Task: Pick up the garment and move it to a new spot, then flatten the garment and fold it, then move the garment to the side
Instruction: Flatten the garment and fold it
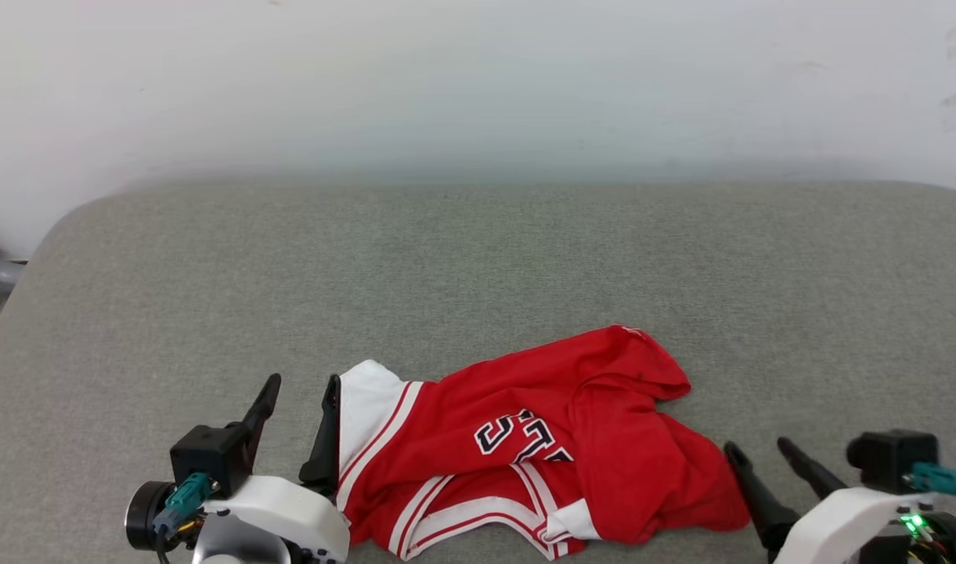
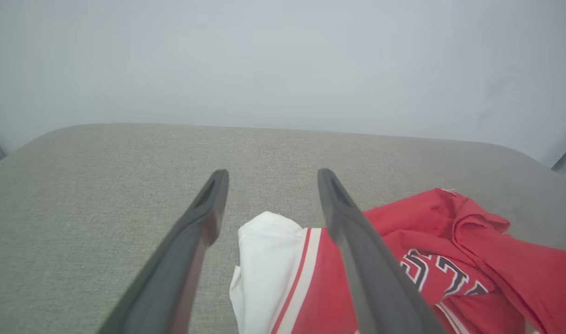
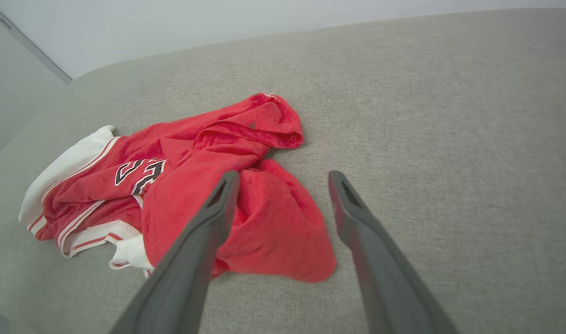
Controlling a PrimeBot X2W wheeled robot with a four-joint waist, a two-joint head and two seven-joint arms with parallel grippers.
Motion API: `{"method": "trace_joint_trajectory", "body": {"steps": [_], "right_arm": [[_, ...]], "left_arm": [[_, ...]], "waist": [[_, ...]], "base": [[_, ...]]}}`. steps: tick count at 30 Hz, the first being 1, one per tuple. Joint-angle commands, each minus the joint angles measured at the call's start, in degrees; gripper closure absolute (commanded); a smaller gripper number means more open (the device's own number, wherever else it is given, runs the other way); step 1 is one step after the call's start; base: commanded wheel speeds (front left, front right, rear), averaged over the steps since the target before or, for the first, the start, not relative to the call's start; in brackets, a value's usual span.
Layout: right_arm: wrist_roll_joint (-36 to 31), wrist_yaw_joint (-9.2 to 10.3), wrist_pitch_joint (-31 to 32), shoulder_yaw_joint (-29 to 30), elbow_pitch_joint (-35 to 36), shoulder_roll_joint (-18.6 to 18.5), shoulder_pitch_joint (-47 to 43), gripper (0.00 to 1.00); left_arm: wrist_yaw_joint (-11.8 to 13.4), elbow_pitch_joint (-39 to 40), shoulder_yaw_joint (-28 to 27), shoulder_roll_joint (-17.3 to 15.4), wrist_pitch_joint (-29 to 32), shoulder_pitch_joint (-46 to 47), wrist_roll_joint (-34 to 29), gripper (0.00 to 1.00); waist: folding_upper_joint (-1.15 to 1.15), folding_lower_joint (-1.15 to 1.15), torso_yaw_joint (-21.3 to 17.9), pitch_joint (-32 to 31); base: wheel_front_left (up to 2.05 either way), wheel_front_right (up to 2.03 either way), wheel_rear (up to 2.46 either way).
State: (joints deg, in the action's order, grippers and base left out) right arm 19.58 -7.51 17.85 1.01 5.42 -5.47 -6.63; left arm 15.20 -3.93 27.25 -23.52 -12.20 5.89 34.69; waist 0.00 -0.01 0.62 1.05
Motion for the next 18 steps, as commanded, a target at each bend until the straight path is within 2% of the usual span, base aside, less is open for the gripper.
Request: {"method": "trace_joint_trajectory", "body": {"steps": [1, 4, 11, 18], "right_arm": [[1.37, 0.04, 3.12, -1.79, 0.24, -2.1, 1.1, 0.0], [2.85, 0.04, 8.54, -5.48, 1.03, -5.78, 3.12, 0.0], [6.82, 0.04, 19.69, -18.56, 3.13, -14.53, 11.92, 0.0], [9.94, 0.04, 26.69, -29.61, 0.36, -20.05, 21.19, 0.0]], "left_arm": [[0.5, 0.52, -0.51, 0.47, -1.06, 0.41, -0.79, 0.0], [0.98, 1.35, -0.99, 1.08, -1.93, 0.33, -1.56, 0.0], [0.75, 2.62, -1.68, 2.11, -2.65, 1.62, -2.89, 0.0], [-0.1, 2.25, -1.87, 3.93, -2.96, 3.31, -3.9, 0.0]], "waist": [[0.0, 0.01, 0.72, 0.21], [0.0, 0.01, 1.71, 0.97], [0.0, 0.01, 4.08, 3.97], [0.0, 0.01, 6.34, 7.03]], "base": [[0.0, 0.0, 0.0], [0.0, 0.0, 0.0], [0.0, 0.0, 0.0], [0.0, 0.0, 0.0]]}}
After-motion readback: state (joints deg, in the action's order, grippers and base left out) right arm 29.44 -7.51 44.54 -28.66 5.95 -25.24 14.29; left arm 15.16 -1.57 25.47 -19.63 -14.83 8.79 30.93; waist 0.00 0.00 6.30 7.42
